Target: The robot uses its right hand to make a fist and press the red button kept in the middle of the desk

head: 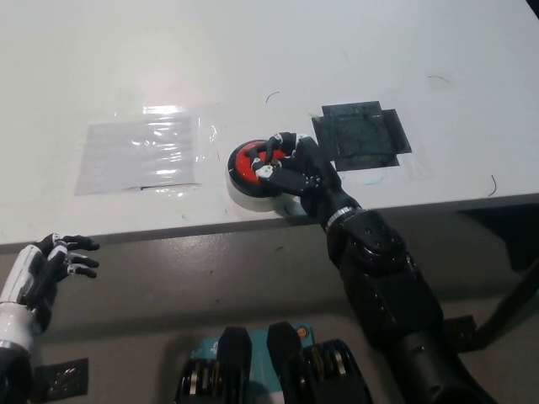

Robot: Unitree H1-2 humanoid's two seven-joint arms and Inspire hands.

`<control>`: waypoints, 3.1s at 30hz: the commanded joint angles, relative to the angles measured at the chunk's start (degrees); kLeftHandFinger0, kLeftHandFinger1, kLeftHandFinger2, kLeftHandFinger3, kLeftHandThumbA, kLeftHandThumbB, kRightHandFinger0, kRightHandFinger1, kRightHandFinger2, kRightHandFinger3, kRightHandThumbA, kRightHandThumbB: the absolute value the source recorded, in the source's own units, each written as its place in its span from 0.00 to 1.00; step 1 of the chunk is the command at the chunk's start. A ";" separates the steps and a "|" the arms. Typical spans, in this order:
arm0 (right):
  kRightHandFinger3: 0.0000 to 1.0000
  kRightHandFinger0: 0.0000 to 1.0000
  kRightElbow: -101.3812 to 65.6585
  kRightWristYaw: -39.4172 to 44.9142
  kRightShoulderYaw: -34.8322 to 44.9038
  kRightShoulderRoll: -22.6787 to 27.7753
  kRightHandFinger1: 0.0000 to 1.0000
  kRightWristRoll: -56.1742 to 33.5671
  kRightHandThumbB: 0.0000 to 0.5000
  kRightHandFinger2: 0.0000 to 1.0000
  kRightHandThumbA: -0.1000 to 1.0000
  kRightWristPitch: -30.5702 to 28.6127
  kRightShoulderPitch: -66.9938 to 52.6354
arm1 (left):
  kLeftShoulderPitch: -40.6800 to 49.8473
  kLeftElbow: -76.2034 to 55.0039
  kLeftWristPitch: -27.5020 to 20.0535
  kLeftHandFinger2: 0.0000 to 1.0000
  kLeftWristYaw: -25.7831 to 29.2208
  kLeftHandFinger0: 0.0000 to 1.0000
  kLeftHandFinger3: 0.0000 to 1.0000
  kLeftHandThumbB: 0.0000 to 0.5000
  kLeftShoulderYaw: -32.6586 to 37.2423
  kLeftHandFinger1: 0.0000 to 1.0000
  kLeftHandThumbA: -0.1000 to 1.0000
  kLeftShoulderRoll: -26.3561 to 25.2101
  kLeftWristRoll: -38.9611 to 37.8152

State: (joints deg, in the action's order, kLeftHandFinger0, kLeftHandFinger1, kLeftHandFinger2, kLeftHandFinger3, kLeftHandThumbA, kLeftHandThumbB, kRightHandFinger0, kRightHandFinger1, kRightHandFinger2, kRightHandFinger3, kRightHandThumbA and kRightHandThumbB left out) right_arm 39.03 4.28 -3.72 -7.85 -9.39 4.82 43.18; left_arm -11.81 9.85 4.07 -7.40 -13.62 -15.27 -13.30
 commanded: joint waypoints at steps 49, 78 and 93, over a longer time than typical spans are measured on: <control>0.51 0.00 -43.71 -2.96 22.94 22.79 0.28 -15.72 0.14 0.47 0.57 22.11 -0.59 | 4.74 -3.75 1.79 0.50 0.53 0.42 0.57 0.08 -1.61 0.42 0.68 -1.21 -0.84; 0.45 0.00 -45.20 -5.56 33.42 22.73 0.10 -14.73 0.13 0.39 0.56 18.36 -28.31 | 3.27 -3.49 1.86 0.47 0.39 0.33 0.61 0.10 -1.23 0.36 0.72 -1.85 0.90; 0.49 0.00 -43.87 -7.00 31.90 25.11 0.15 -11.89 0.17 0.46 0.57 18.86 -27.40 | 1.60 -2.37 0.08 0.41 -0.16 0.32 0.55 0.16 -1.82 0.33 0.68 -0.79 -0.87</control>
State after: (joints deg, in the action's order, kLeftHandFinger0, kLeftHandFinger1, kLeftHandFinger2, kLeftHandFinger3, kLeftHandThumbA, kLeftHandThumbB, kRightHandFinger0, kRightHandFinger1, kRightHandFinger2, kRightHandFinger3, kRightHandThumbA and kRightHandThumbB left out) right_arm -3.87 -1.94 28.44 15.34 -22.13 25.29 13.65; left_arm -8.48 7.88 6.17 -7.32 -14.96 -15.28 -13.27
